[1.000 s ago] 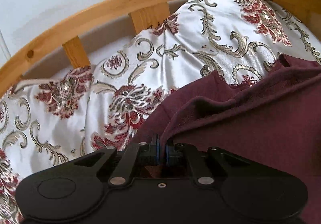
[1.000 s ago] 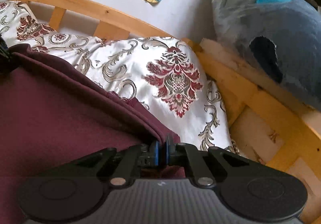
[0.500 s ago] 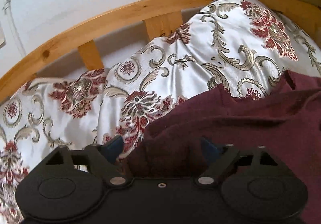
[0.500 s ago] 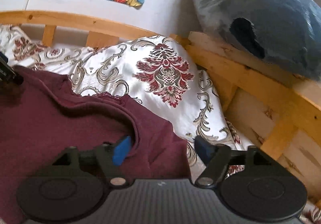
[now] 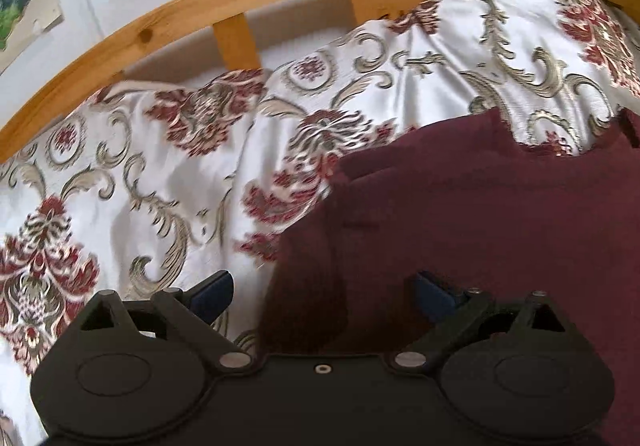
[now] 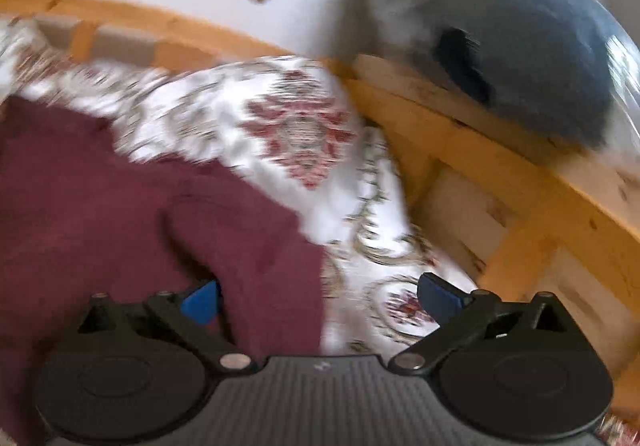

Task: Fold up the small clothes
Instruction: 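Press and smooth the folded shirt with both tools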

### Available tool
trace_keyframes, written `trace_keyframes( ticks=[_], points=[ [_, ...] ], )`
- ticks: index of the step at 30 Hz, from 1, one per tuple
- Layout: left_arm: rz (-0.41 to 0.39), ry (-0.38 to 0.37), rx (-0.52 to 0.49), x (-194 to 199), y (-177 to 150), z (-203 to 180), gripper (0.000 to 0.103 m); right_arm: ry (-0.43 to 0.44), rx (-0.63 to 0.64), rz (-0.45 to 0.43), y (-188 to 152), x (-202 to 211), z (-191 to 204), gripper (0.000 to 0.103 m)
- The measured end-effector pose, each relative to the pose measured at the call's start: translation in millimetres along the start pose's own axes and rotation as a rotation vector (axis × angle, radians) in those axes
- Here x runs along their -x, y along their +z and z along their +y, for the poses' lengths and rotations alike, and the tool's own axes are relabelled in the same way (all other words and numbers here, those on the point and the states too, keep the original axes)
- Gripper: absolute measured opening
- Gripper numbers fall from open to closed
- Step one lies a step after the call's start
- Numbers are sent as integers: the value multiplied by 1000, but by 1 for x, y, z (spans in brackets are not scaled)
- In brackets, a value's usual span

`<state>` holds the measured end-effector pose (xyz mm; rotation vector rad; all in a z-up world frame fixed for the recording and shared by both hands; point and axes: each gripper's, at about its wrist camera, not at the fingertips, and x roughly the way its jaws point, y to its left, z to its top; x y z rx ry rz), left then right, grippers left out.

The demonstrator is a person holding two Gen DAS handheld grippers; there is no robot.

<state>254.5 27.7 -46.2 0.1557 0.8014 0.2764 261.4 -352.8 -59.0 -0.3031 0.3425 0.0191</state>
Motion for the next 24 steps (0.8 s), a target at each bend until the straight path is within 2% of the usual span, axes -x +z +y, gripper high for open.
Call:
trace_keyframes(
  ticks=[4,9,11,19,24],
  points=[
    [28,0,39,-4,-5,9,97,-11,-123,8,-3,-5,-27,103],
    [33,2,51,-4,-9,14,97,-106,-248,48,-8,-7,-44,103],
    [21,4,47,-1,-10,16,97,-110,-277,43,-8,-5,-50,103],
    [-49,-18,157,32,-31,41,102,-68,-203,-12,0,11,-26,103],
    [-45,-53,243,50,-55,56,102,-1,-137,-39,8,24,3,103]
  ],
)
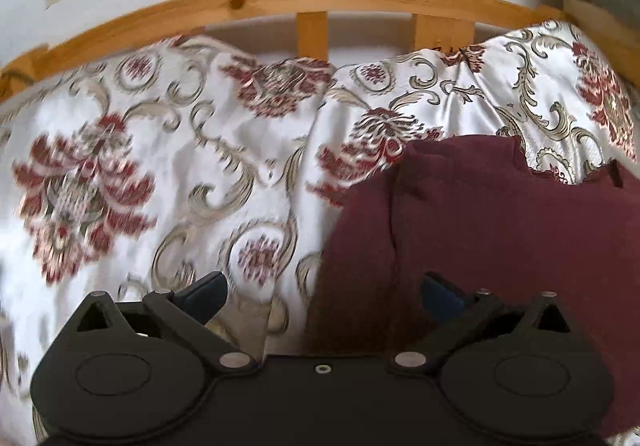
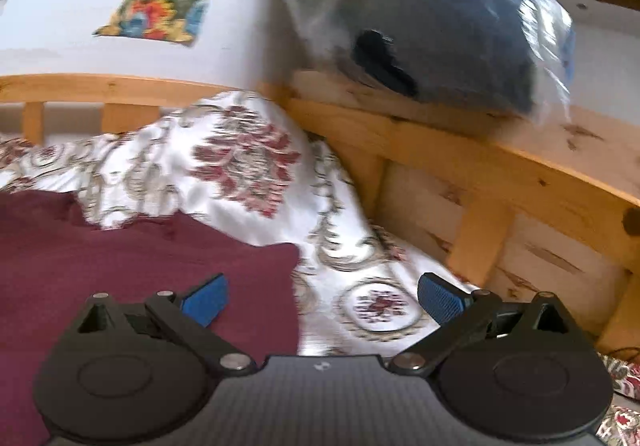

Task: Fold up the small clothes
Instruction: 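Press and smooth the folded shirt with both tools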

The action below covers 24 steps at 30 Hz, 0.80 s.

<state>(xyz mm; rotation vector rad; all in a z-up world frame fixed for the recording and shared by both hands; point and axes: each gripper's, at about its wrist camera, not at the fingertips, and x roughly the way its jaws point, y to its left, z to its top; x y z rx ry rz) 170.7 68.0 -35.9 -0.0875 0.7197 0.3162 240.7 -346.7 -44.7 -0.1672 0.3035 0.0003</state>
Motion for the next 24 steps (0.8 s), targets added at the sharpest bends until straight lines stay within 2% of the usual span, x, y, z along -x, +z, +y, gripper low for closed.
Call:
trace_keyframes(
  ticks=[3,5,9,12,15,16,17,18,19,20,24],
  points=[
    [-7,-40,52,10,-10,10,102,63,47,-3,0,9,19,103],
    [-31,-82,59,16,-15,13,102,71,91,-6,1,13,31,103],
    [-48,-202,-26,19,-13,2,98,48,104,17,3,17,36,103],
    [-7,-236,-85,7,-9,-11,87,39,58,49,3,16,28,103],
    [70,-238,-86,-10,-7,-19,60,21,23,72,1,11,18,103],
    [95,-237,-73,-15,-7,-21,40,13,14,78,-1,10,15,103],
    [112,-234,-55,-19,-7,-21,29,5,2,87,-2,7,11,103],
    [117,-232,-32,-21,-6,-21,26,1,-7,94,-3,5,9,103],
    [111,-229,-14,-22,-5,-20,14,-1,-15,99,-4,4,6,103],
    [105,-224,-13,-22,-5,-21,7,-4,-23,103,-5,3,4,103],
    [57,-196,-77,-13,-9,-26,5,-11,-27,116,-8,-1,1,103]
  ],
)
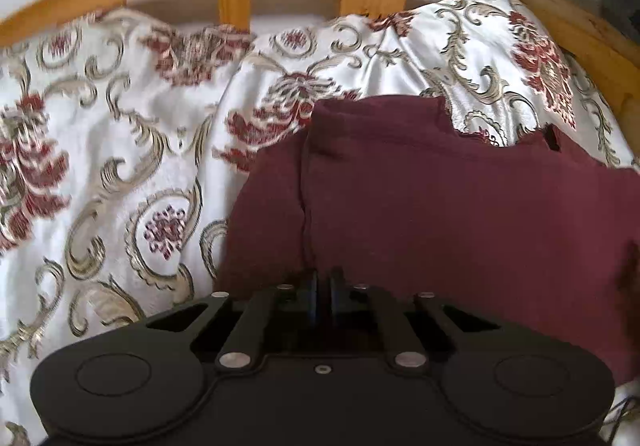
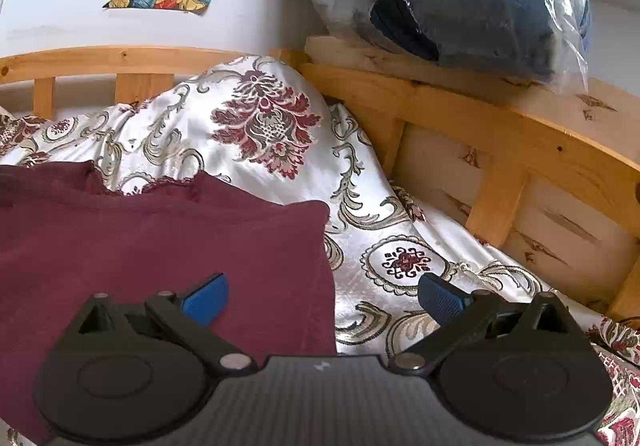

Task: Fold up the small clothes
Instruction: 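Press and smooth the folded shirt with both tools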

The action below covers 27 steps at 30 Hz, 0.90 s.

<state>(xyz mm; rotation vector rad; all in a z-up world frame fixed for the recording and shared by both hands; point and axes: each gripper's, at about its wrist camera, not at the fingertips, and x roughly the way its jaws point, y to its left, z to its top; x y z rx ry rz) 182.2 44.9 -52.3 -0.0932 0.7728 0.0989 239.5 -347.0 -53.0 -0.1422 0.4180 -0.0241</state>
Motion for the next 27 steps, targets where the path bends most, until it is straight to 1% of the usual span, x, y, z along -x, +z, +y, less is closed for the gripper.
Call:
trace_keyframes(
  ticks=[1,3,6,14,19,20,22,23,24,25,26,27],
  points=[
    [-19,16,-10,4,-1,-1,5,0,1,2,0,-1,0,103],
    [-53,32,2,14,-3,1,5,4,2,2,0,0,0,103],
    [-70,51,22,22,-4,6,5,13,14,-2,0,2,3,103],
    [-42,90,12,21,-19,6,5,31,64,-6,0,7,12,103],
    [9,90,2,9,-19,5,7,35,112,6,-2,5,23,103],
    [12,89,5,9,-18,5,10,34,123,3,-3,6,26,103],
    [10,95,-1,10,-17,4,20,44,138,-9,-3,10,30,103],
    [10,103,-6,11,-17,4,31,54,147,-19,-3,12,34,103],
    [13,106,-9,11,-16,3,38,63,154,-28,-3,15,38,103],
    [16,105,-9,11,-15,4,55,74,161,-38,-3,17,41,103],
    [13,103,-5,12,-15,5,69,88,171,-48,-3,20,46,103],
    [5,100,2,13,-15,6,74,106,187,-60,-4,24,53,103]
  ],
)
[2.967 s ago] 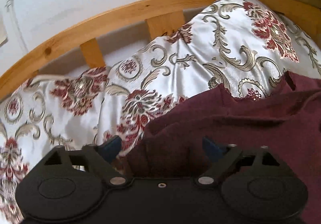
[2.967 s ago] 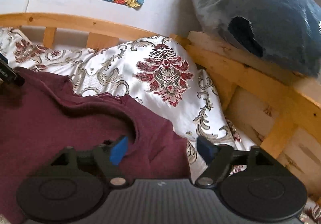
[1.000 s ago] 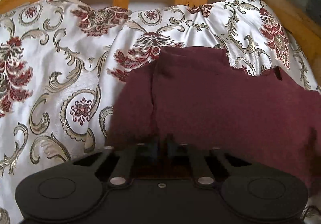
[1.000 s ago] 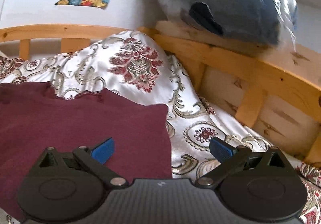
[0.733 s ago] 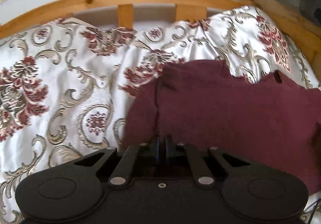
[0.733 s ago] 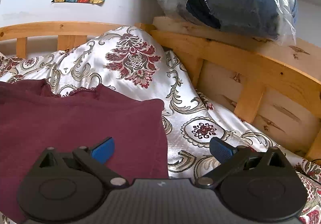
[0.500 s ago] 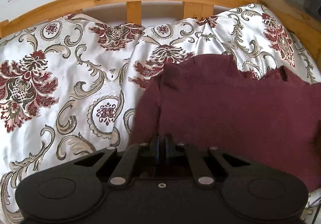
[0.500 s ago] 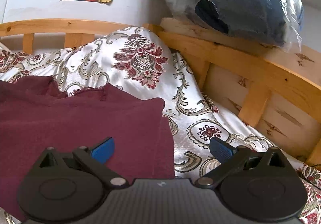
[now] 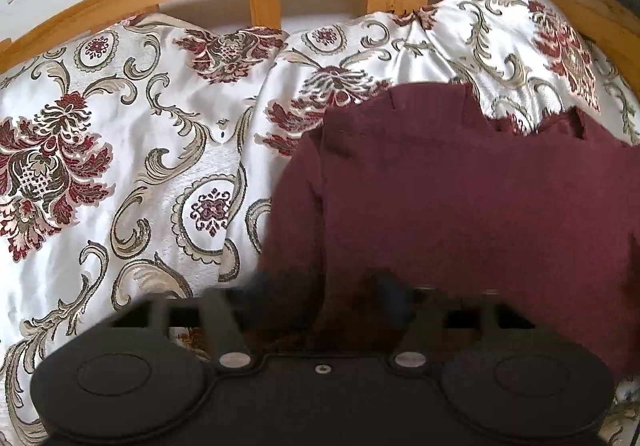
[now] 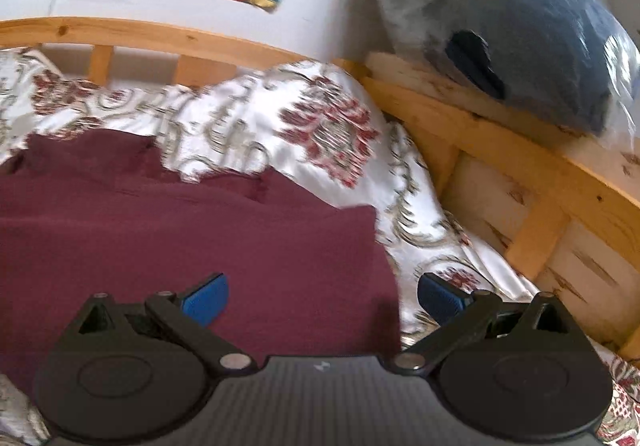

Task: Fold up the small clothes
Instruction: 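Press and smooth the folded shirt with both tools, then position both open grippers over the side edge of the folded maroon shirt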

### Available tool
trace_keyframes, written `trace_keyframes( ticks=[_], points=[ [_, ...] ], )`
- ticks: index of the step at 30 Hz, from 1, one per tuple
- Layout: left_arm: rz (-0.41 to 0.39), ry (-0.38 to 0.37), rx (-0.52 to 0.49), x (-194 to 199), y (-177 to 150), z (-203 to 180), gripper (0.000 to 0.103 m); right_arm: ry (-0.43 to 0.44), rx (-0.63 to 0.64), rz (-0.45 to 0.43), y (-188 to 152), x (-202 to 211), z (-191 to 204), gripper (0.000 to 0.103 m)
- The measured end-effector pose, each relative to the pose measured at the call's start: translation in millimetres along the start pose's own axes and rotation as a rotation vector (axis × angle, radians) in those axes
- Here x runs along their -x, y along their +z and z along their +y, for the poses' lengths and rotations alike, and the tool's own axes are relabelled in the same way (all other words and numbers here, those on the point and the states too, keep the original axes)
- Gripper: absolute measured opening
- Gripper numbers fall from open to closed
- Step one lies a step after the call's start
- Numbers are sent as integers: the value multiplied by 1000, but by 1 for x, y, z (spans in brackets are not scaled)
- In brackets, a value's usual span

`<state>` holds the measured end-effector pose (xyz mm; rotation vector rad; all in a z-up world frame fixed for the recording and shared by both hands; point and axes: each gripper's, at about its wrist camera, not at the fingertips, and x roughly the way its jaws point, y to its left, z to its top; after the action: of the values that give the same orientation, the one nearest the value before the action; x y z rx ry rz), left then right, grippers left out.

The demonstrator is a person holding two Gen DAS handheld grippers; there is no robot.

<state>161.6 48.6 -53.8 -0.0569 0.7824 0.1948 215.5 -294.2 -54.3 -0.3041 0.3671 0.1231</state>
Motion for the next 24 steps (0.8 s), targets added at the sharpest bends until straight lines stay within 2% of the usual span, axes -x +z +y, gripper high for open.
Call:
trace_keyframes(
  ticks=[5,9,13,17,20,24],
  points=[
    [-40,-8,25,3,2,5,100,86,83,-38,0,13,31,103],
    [-55,-22,15,-3,6,8,102,156,128,-48,0,22,52,103],
    [50,-93,6,-31,16,15,102,228,137,-7,-4,19,63,103],
    [115,-148,76,-50,22,30,102,260,141,76,-14,3,69,103],
    [109,-184,115,-54,21,39,102,300,53,115,-17,-5,60,103],
    [89,-184,71,-50,15,36,102,320,22,125,-20,-8,55,103]
  ],
)
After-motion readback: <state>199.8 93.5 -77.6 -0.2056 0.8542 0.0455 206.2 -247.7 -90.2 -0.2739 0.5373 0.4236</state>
